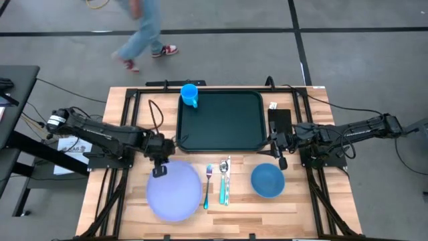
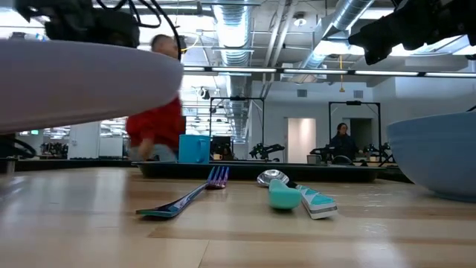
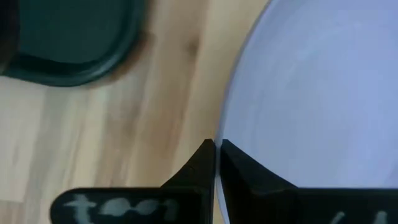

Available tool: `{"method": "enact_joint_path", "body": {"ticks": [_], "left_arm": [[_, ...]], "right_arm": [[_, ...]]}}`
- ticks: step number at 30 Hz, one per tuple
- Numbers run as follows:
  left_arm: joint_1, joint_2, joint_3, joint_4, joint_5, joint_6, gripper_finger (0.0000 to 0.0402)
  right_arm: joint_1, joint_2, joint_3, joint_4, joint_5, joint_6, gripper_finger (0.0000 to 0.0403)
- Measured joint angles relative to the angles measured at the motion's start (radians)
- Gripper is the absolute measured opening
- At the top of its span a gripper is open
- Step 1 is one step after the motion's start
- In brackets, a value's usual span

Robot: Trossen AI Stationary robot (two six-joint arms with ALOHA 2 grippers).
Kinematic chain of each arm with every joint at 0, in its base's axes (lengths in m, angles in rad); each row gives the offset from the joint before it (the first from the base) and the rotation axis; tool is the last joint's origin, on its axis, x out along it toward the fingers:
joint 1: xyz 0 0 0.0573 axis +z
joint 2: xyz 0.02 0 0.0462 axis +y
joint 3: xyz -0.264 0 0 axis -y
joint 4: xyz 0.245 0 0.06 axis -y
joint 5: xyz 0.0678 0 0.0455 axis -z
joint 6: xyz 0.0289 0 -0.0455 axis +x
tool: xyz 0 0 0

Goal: Set up tray
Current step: Put the violet plate on the black serving tray to the bottom right of the blue mug

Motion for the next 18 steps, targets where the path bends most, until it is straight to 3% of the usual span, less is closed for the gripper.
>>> {"method": "enact_joint_path", "body": {"ticks": [8,13,18], "left_arm": [[0.227,-0.010,0.000,0.128,0.020,-0.041,0.0000],[0.403,-0.010,0.001,0.256,0.154,-0.065,0.0000],[0.566,-0.002,0.005,0.274,0.255,-0.081,0.0000]], "right_arm": [[0.000,0.000,0.000,0.000,0.000,-0.001,0.0107],[0.000,0.000,0.000,0.000,0.000,-0.001,0.0107],[0.000,0.000,0.000,0.000,0.000,-0.004,0.0107]]}}
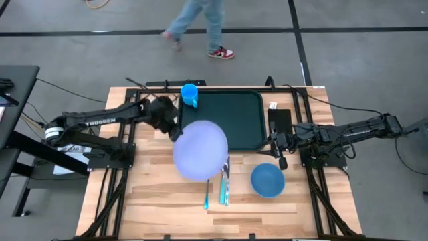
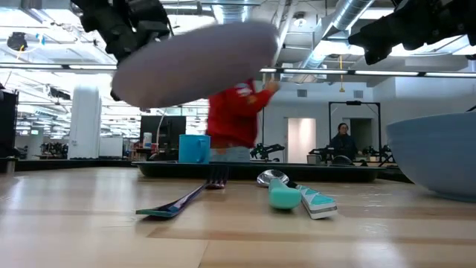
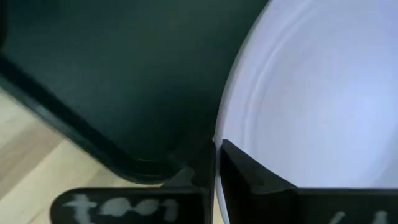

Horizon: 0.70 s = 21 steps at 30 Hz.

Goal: Set up tray
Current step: Put the violet plate on the black serving tray to the bottom right of the blue mug

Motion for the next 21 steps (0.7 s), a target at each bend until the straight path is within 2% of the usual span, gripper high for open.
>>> {"method": "enact_joint_path", "body": {"ticks": [8,14,21], "left_arm": [[0.150,0.093,0.130,-0.120,0.033,0.061,0.0000],[0.171,0.233,0.227,-0.191,0.029,0.097,0.0000],[0.171,0.381,0.263,-0.191,0.069,0.125,0.0000]], "right_arm": [[0.000,0.000,0.000,0.000,0.000,-0.021,0.0107],[0.000,0.000,0.000,0.000,0.000,-0.022,0.0107],[0.000,0.000,0.000,0.000,0.000,-0.022,0.0107]]}}
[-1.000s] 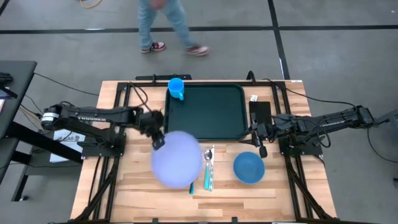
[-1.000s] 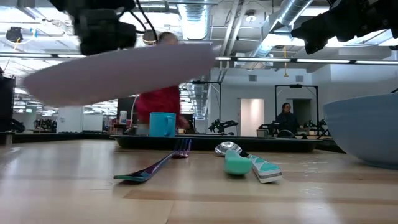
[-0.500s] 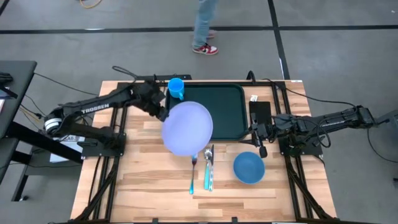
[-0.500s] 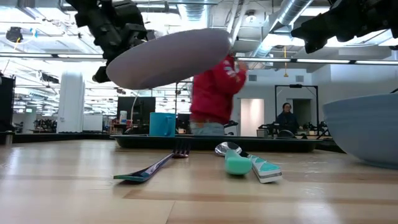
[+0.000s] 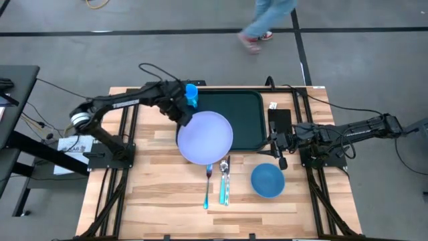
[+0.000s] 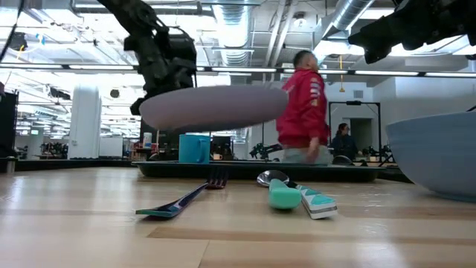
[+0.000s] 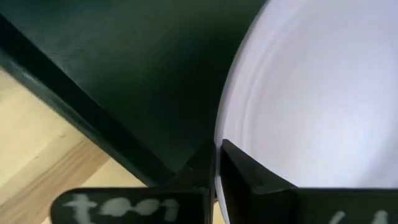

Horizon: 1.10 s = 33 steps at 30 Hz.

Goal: Set up tray
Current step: Put the violet plate on the black serving tray to the bottom right of the blue mug

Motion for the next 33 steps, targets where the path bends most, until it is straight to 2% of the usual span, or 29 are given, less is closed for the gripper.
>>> {"method": "enact_joint_path", "body": {"ticks": [9,19,33], "left_arm": [[0.028,0.095,0.001,0.095,0.035,0.017,0.0000],[0.134,0.097,0.001,0.128,0.019,0.021,0.0000],[0.158,0.098,0.001,0.151,-0.002,0.023,0.0000]], "right_arm": [[0.000,0.000,0.000,0.000,0.000,-0.002,0.0107],[0.000,0.000,0.000,0.000,0.000,-0.002,0.0107],[0.000,0.000,0.000,0.000,0.000,-0.002,0.0107]]}}
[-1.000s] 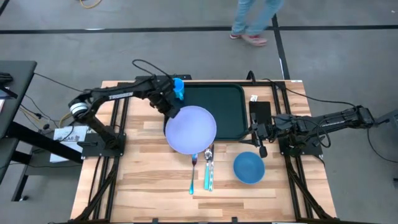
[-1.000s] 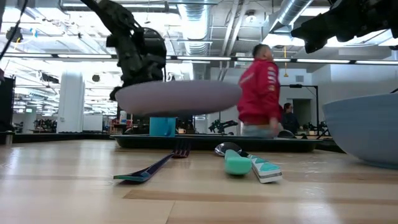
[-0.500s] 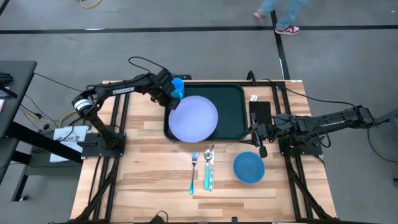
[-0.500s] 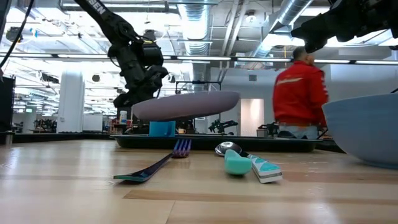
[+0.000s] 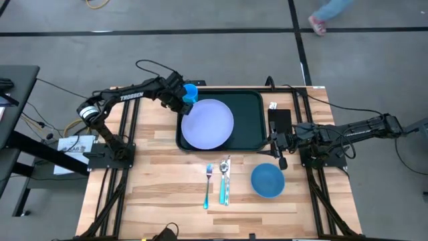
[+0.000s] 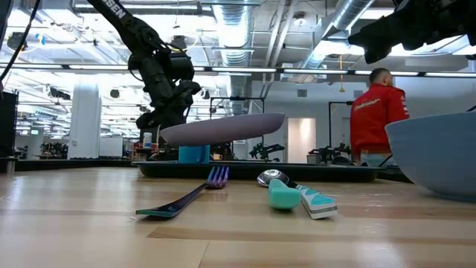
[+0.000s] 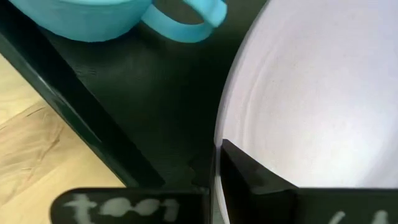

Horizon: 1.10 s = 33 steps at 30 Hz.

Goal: Set up tray
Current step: Put the violet plate on the black serving tray to the bottom right of the blue mug

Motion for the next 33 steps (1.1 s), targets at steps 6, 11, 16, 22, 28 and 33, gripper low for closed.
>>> {"method": "enact_joint_path", "body": {"ticks": [6,11,16,22,28,33], "left_arm": [[0.002,0.001,0.000,0.002,-0.048,-0.003,0.0000],[0.014,0.001,0.000,0.002,-0.046,-0.005,0.0000],[0.015,0.001,0.000,0.002,-0.051,-0.005,0.0000],[0.015,0.001,0.000,-0.005,-0.056,-0.003,0.0000],[0.015,0.001,-0.001,-0.030,-0.059,0.001,0.0000],[0.015,0.001,-0.001,-0.028,-0.060,0.002,0.0000]], "right_arm": [[0.000,0.000,0.000,0.000,0.000,0.000,0.0107],[0.000,0.000,0.000,0.000,0.000,0.000,0.0107],[0.000,0.000,0.000,0.000,0.000,0.000,0.0107],[0.000,0.000,0.000,0.000,0.000,-0.016,0.0107],[0.000,0.000,0.000,0.000,0.000,-0.016,0.0107],[0.000,0.000,0.000,0.000,0.000,-0.016,0.0107]]}}
